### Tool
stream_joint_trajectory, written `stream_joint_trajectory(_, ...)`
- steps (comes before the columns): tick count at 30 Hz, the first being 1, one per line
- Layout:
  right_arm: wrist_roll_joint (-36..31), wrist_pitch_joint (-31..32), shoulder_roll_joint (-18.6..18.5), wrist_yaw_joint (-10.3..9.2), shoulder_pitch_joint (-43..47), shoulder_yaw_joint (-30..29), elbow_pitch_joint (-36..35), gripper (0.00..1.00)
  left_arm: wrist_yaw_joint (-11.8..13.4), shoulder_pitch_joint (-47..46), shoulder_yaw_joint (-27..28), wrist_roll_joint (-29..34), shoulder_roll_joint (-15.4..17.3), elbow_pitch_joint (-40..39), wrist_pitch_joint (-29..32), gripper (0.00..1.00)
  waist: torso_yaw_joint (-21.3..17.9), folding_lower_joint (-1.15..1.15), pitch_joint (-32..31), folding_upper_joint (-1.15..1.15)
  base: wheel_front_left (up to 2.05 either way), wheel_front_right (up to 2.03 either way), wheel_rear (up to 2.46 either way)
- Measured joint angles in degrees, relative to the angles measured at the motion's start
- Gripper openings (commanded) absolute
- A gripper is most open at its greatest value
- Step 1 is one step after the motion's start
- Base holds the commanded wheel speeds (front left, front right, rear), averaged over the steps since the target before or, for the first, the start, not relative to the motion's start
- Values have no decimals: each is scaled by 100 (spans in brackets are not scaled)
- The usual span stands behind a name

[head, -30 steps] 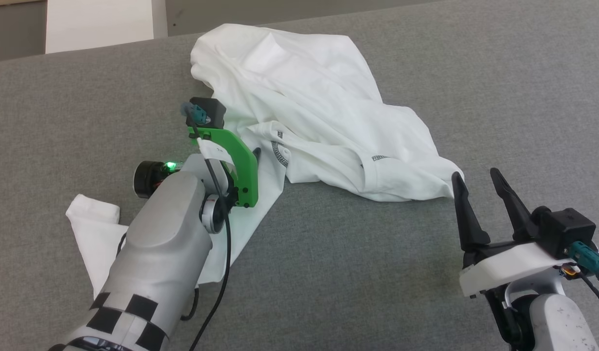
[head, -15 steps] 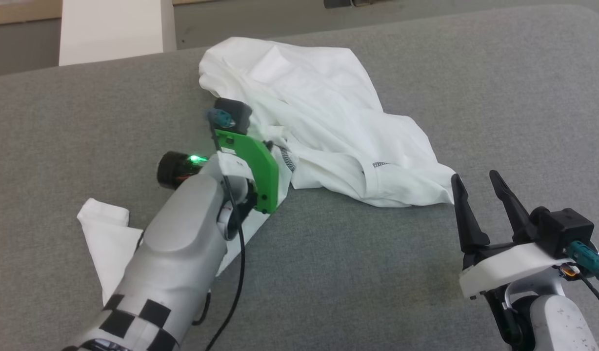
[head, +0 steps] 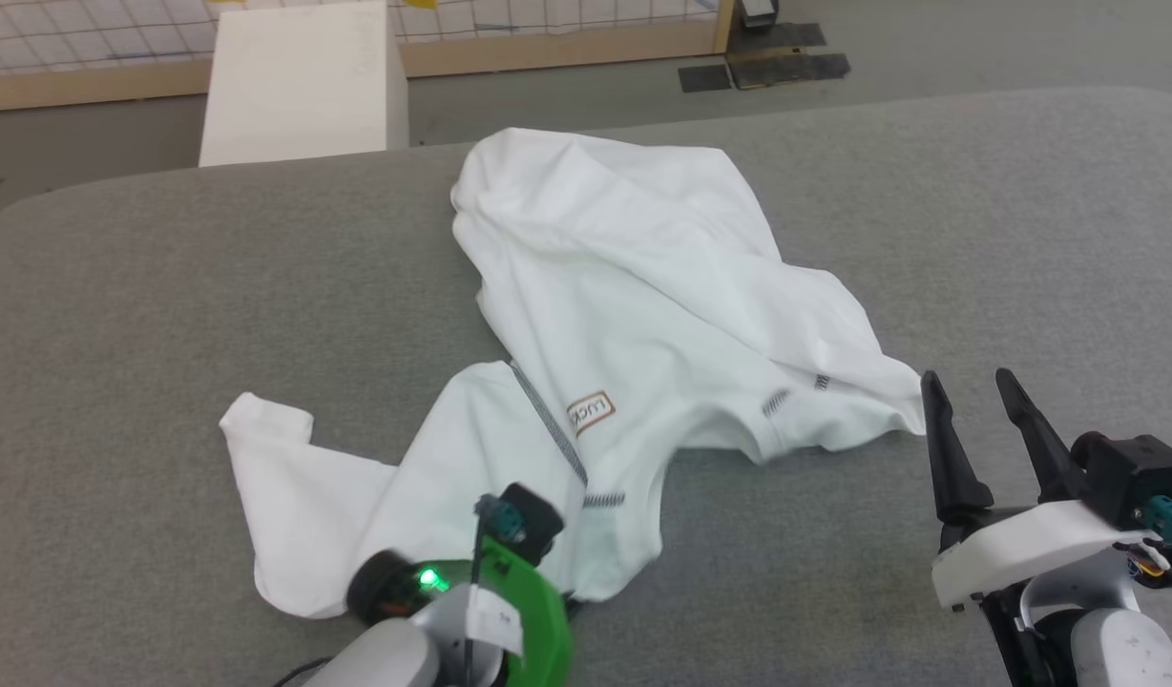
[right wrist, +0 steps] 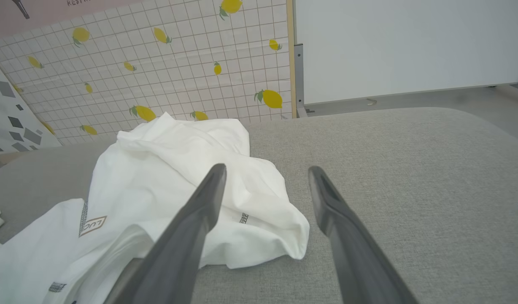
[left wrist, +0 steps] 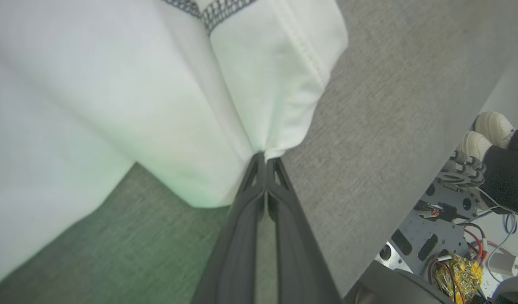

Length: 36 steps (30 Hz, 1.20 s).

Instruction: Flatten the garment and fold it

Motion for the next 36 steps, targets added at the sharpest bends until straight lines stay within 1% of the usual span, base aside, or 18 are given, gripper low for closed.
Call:
stream_joint_trajectory(2,-25,129,0,0,37,-33,1,100,247,176,62,-35,196,-250,292,0,63,0,-25,0,0,0,0)
stream_joint_trajectory(4,-37,282,1,0,74,-51,5,100,547,314,178,-68,344,-425,409,0,130,0,-42,0,0,0,0)
stream_joint_trajectory(6,-78,431,1,0,97,-101,10,100,810,397,292,-48,450,-505,404,38,190,0,-45,0,0,0,0)
stream_joint_trajectory(7,-112,538,3,0,106,-130,24,100,948,450,374,-46,486,-512,370,58,224,0,-44,0,0,0,0)
stream_joint_trajectory(8,-134,643,3,0,110,-164,45,100,1034,486,436,-22,499,-543,283,100,256,0,-39,0,0,0,0)
stream_joint_trajectory(10,-187,851,3,0,113,-265,88,100,1215,578,625,-2,471,-615,-105,100,314,0,-22,0,0,0,0)
stream_joint_trajectory(12,-261,1054,3,0,113,-363,143,100,1287,658,822,-15,401,-693,-534,100,375,0,-4,0,0,0,0)
stream_joint_trajectory(14,-291,1284,3,0,107,-477,208,100,1292,728,1031,-135,220,-800,-1105,100,448,0,16,0,0,0,0)
stream_joint_trajectory(15,-349,1392,2,0,99,-515,237,100,1245,755,1114,-222,112,-855,-1404,100,486,0,27,0,0,0,0)
stream_joint_trajectory(18,-557,1628,5,0,-60,-650,365,100,1193,783,1348,-227,-146,-890,-2295,100,575,0,80,0,0,0,0)
stream_joint_trajectory(21,-871,1878,7,0,-390,-810,570,100,1210,777,1638,-141,-301,-816,-3220,100,653,0,157,0,0,0,0)
stream_joint_trajectory(24,-1152,2197,7,0,-725,-886,860,100,1249,759,1830,37,-389,-623,-3920,100,726,0,252,0,0,0,0)
stream_joint_trajectory(25,-1258,2277,10,0,-843,-913,953,100,1252,752,1893,89,-413,-542,-4094,100,751,0,289,0,0,0,0)
stream_joint_trajectory(28,-1432,2533,8,0,-1170,-945,1214,100,1252,693,2058,169,-487,-375,-4324,100,822,0,392,0,0,0,0)
stream_joint_trajectory(33,-1605,2967,10,0,-1603,-847,1616,100,1236,611,2320,265,-642,-267,-4413,100,917,0,561,0,0,0,0)
stream_joint_trajectory(34,-1603,3097,4,0,-1673,-822,1719,98,1205,610,2354,313,-662,-252,-4414,100,934,0,593,0,0,0,0)
stream_joint_trajectory(35,-1592,3207,-9,0,-1729,-805,1798,45,1191,610,2388,368,-687,-236,-4414,100,950,0,619,0,0,0,0)
stream_joint_trajectory(36,-1591,3260,-31,0,-1770,-802,1841,27,1173,610,2429,410,-710,-234,-4414,100,960,0,636,0,0,0,0)
